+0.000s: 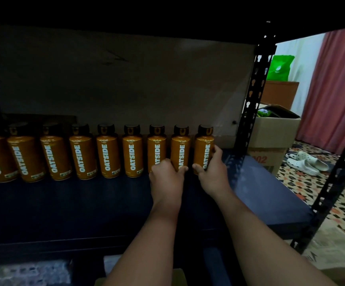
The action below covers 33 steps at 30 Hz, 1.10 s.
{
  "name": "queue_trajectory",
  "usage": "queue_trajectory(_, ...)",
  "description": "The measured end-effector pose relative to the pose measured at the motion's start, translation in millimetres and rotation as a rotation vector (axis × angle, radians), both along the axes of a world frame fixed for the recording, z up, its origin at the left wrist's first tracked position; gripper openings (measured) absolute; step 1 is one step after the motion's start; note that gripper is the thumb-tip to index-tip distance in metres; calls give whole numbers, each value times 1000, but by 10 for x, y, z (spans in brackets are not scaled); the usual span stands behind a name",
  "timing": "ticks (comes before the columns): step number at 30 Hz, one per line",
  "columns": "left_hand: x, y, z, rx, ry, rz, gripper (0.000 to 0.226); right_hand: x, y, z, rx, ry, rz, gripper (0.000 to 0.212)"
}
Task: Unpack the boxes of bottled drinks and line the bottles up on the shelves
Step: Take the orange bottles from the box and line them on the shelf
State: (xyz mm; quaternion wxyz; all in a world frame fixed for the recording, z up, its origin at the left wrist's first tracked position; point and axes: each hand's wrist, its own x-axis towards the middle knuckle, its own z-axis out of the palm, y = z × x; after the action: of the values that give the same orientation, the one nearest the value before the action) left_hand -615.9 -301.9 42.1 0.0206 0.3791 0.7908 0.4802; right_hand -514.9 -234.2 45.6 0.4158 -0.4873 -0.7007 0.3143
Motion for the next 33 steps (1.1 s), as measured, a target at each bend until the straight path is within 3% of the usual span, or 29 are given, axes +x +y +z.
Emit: queue_trajectory(33,-15,5,-20,7,-32,3,38,9,-37,-48,97,-99,-8,96)
